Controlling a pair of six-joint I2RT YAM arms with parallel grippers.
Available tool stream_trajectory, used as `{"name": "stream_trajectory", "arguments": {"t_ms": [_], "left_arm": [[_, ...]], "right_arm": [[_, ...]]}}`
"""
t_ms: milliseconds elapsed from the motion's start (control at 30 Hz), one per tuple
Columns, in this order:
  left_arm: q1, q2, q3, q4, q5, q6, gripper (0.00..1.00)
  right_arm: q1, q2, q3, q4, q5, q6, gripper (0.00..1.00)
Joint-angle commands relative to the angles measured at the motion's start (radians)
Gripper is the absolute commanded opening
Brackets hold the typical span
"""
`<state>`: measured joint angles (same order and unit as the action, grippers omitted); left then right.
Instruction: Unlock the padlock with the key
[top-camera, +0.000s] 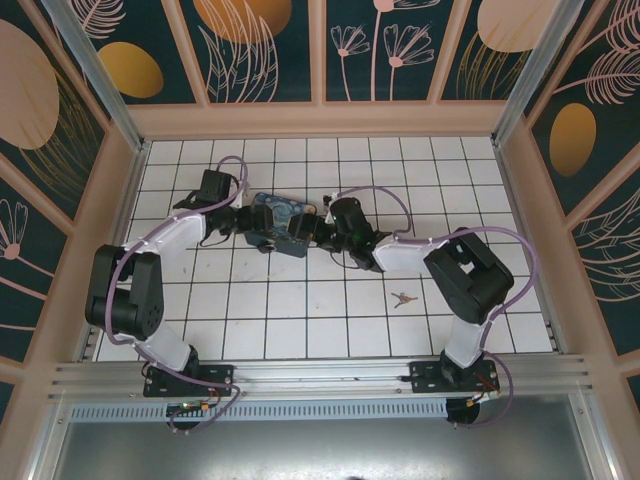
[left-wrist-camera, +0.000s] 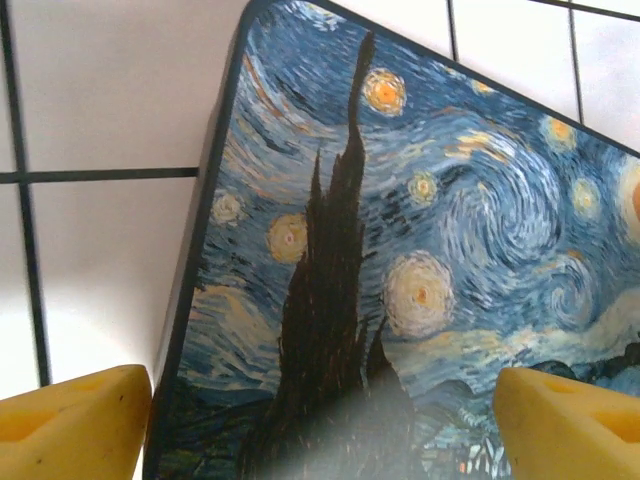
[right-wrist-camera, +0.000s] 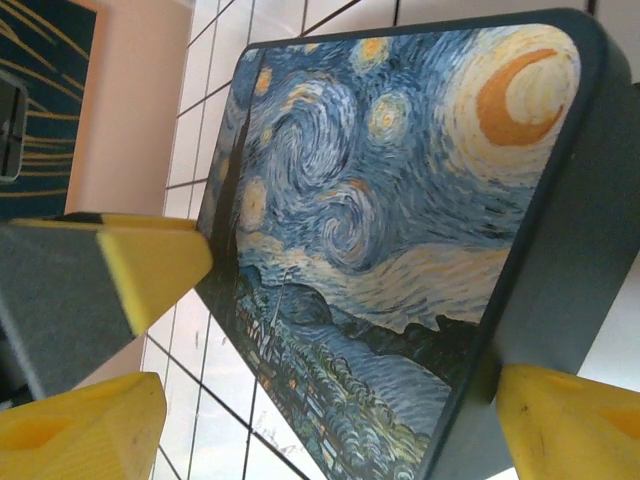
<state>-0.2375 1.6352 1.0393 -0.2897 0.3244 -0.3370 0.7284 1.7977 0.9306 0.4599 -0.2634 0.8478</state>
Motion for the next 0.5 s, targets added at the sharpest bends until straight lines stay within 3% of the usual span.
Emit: {"name": "stream_trajectory", "arguments": {"t_ms": [0, 233, 467], "left_arm": [[-0.074, -0.009, -0.001, 0.076, 0.155, -0.025, 0.86], [-0.201, 0.027, 0.030, 0.178, 0.145, -0.159, 0.84], [-0.244, 0.043, 0.025, 0.253, 0.135, -0.238, 0.84]], "right_arm": [[-0.032, 0.011, 0.034, 0.007, -0.024, -0.004, 0.86], [-0.124, -0.062, -0.025, -0.054, -0.027, -0.057, 0.86], [-0.176, -0.114, -0.069, -0.107, -0.044, -0.112, 0.86]]}}
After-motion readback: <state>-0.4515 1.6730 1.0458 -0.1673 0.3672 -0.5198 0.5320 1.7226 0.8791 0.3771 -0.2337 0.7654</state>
